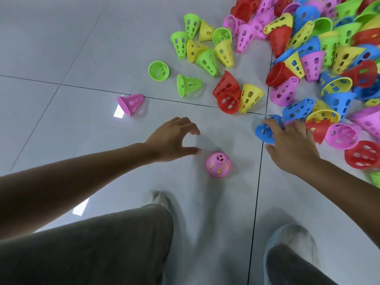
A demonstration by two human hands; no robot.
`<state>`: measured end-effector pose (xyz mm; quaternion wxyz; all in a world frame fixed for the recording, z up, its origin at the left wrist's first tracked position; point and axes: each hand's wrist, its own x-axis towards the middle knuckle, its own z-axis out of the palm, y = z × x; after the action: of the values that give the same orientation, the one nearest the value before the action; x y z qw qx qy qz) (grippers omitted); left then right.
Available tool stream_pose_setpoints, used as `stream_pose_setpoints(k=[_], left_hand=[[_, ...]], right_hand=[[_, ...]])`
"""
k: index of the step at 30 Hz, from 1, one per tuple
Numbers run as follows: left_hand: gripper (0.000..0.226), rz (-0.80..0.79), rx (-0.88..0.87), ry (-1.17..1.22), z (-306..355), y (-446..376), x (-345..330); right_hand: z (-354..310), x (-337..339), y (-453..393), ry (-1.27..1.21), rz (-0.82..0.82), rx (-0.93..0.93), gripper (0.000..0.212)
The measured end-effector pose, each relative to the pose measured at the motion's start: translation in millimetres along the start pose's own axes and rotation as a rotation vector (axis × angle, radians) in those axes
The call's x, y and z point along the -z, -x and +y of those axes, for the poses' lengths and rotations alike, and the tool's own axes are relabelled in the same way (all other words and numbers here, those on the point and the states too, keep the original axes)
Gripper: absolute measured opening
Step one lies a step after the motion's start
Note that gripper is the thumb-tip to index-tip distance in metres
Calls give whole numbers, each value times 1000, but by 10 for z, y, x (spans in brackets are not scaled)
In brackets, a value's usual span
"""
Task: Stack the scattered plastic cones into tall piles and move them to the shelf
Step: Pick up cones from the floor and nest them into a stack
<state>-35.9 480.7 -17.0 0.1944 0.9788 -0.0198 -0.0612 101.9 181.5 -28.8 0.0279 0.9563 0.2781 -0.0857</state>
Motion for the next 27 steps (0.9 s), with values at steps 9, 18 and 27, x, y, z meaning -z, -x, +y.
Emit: stream_pose_setpoints(k=[9,18,27], left_hand=[[40,178,292,-286,-1054,-66,533],[62,69,647,-168,-1480,-70,537],[68,109,669,-118,-1399,1,391]], right_hand=[[-220,-79,61,-36,-25,69,62],[-508,-80,132,-837,-27,-175,19],[-554,-83,235,-1507,-41,-660,40]])
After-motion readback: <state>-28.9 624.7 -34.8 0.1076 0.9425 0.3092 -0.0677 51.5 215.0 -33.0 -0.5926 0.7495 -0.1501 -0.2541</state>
